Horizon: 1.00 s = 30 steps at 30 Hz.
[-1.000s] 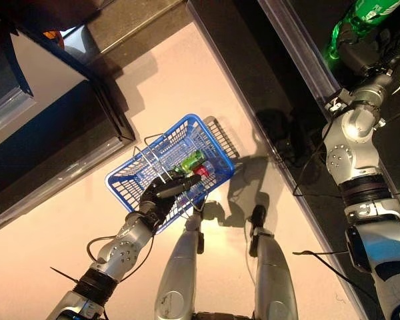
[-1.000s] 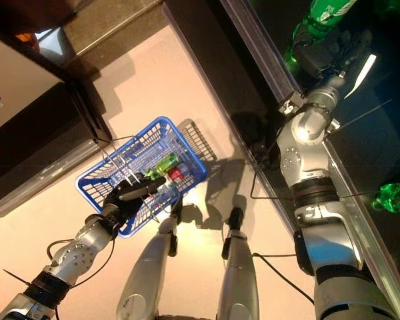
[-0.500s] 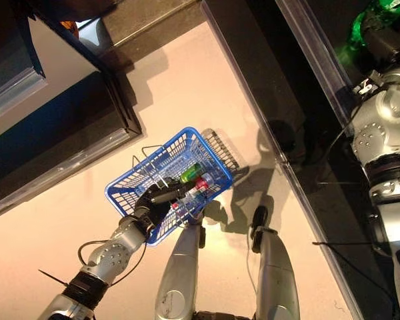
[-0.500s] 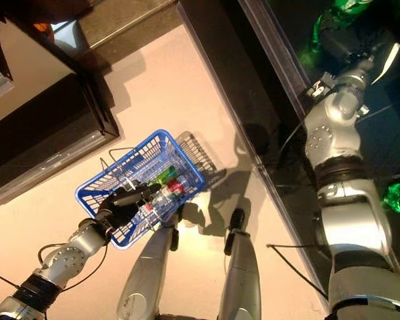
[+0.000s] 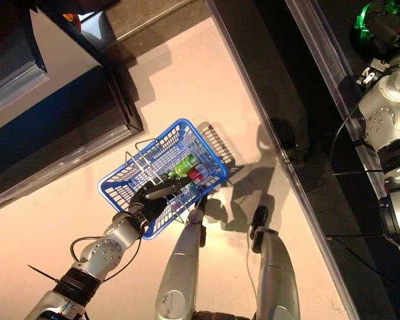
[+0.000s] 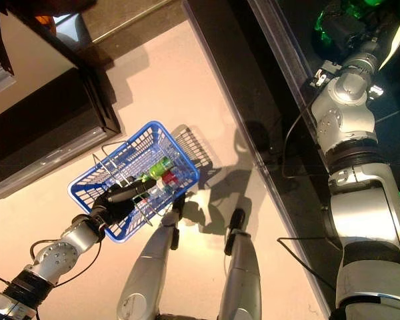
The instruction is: Pick up the drink and place into the basket.
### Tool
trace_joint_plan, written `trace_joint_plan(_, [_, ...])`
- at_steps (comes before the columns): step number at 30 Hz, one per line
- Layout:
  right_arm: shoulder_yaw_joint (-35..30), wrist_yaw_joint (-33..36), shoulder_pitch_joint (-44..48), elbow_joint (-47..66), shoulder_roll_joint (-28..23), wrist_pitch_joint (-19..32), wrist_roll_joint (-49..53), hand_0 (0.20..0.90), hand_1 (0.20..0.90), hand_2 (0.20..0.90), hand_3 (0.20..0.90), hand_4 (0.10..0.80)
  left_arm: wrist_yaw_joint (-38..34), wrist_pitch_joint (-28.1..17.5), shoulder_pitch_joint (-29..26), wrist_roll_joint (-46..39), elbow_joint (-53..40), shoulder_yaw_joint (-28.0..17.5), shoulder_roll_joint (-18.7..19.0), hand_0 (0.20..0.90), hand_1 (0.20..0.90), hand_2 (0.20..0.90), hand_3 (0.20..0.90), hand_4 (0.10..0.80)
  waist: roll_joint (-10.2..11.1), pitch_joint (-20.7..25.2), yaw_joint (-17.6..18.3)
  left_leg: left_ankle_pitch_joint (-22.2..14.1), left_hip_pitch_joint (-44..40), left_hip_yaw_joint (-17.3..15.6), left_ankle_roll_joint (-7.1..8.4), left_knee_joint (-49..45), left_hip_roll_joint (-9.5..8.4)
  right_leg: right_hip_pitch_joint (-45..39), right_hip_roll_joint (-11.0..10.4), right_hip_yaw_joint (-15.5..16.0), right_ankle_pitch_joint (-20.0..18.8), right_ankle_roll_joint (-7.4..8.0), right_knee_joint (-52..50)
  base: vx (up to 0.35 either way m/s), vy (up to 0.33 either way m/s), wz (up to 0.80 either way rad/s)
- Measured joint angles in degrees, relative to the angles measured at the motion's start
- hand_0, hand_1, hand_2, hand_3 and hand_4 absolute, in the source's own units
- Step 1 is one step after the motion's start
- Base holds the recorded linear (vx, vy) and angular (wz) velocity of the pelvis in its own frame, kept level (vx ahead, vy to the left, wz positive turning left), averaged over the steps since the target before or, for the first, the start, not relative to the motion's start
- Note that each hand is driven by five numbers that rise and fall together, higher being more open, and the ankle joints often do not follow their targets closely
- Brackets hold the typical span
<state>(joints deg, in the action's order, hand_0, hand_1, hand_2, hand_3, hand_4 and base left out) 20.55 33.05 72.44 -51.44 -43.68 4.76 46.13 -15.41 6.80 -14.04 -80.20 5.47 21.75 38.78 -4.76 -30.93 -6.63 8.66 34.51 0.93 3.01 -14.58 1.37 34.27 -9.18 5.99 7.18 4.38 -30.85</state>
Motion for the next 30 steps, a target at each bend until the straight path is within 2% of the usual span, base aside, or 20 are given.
trace_joint_plan(12, [1.9,-0.1,-0.4,0.3,0.0,-0.2,-6.4,0.3,0.3,0.3,0.2,0.1,0.0,-0.2,0.0,-0.2,-0.2,0.0,0.4,0.3,0.3,0.3,0.2,0.1,0.1,0.0,0.1,0.0,-0.9,0.0,0.0,0.4,-0.03,-0.9,0.0,0.0,-0.1,0.13,0.4,-0.015,0.012,0.0])
trace_joint_plan(15, [2.2,-0.4,-3.5,2.7,0.0,-0.3,-8.0,0.3,0.3,0.3,0.2,0.1,0.0,-0.2,0.5,-0.2,-0.2,0.0,0.4,0.3,0.3,0.3,0.2,0.1,0.1,-0.1,0.0,0.0,-2.6,0.0,-0.04,0.8,-0.02,-3.0,0.1,0.1,-0.1,0.17,1.4,0.0,0.0,0.0])
trace_joint_plan(21, [1.7,-2.0,-16.1,18.6,0.2,-1.7,-10.8,0.3,0.3,0.3,0.2,0.1,0.0,-0.7,0.9,0.9,-0.3,-0.5,-0.7,0.3,0.3,0.3,0.2,0.1,0.4,-0.2,0.3,-0.2,-7.5,-0.3,-0.23,2.7,-0.05,-8.0,0.1,0.2,-0.3,0.51,3.5,0.0,0.0,0.0])
trace_joint_plan(27, [-1.5,-5.2,-30.1,35.8,3.3,-3.9,-13.6,0.3,0.3,0.3,0.2,0.1,0.1,-0.9,3.0,5.3,-0.3,-2.9,-5.1,0.3,0.3,0.3,0.2,0.1,1.7,-0.2,0.6,-0.2,-14.1,-0.5,-0.33,6.8,0.15,-14.7,0.5,0.3,-0.8,0.6,8.2,0.012,0.002,-0.02])
trace_joint_plan(30, [-1.8,-7.7,-34.6,40.5,4.6,-4.3,-15.6,0.3,0.3,0.3,0.2,0.1,0.1,-0.9,3.2,6.7,-0.3,-3.7,-6.7,0.3,0.3,0.3,0.2,0.1,2.2,-0.1,0.8,-0.1,-16.1,-0.5,-0.38,8.2,0.3,-17.4,0.7,0.7,-1.4,0.87,10.7,0.045,-0.003,0.01])
